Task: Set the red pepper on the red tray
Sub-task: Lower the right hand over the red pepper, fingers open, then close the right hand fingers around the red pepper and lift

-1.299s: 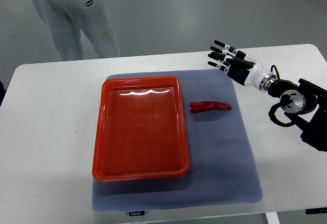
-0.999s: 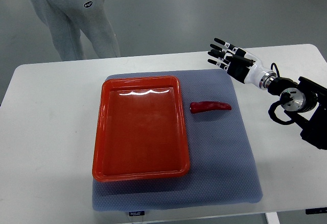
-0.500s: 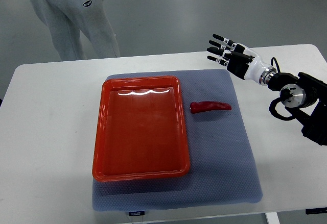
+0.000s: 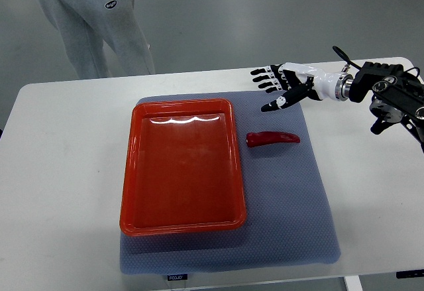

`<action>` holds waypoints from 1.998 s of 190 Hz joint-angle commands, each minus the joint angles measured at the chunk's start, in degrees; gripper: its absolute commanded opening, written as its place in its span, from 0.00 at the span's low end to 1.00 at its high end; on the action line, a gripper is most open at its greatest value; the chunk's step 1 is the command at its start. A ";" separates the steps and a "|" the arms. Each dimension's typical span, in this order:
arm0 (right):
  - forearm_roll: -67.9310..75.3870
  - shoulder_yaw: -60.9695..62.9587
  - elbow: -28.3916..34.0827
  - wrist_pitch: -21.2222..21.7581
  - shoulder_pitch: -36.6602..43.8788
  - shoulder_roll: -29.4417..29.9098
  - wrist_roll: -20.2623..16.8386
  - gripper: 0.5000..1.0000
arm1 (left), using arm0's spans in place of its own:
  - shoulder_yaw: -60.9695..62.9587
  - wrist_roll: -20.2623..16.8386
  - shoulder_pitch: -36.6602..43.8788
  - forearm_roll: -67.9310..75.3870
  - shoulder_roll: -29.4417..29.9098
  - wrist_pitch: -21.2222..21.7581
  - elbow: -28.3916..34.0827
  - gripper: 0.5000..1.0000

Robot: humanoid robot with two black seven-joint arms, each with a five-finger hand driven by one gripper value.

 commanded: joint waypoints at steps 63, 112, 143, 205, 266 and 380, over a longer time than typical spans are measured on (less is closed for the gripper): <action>-28.05 -8.11 11.52 -4.95 3.76 -6.60 1.68 0.81 | -0.01 0.00 0.03 -0.01 0.00 0.00 0.00 1.00; -27.96 -11.01 11.61 -8.38 2.79 -4.05 1.68 0.77 | -0.01 0.00 0.03 -0.01 0.00 0.00 0.00 1.00; -28.23 -11.19 11.52 -10.66 0.69 -2.47 1.59 0.73 | -0.01 0.00 -0.06 -0.01 0.00 0.00 0.00 1.00; -28.49 -11.89 10.99 -14.35 -2.04 -2.38 1.59 0.56 | -0.01 0.00 -0.06 -0.01 0.00 0.00 0.00 1.00; -28.49 -15.05 10.99 -18.31 -2.04 -1.59 1.59 0.14 | -0.01 0.00 0.03 -0.01 0.00 0.00 0.00 1.00; -25.42 -13.65 10.99 -16.99 2.36 -2.12 2.82 0.00 | -0.01 0.00 -0.06 -0.01 0.00 0.00 0.00 1.00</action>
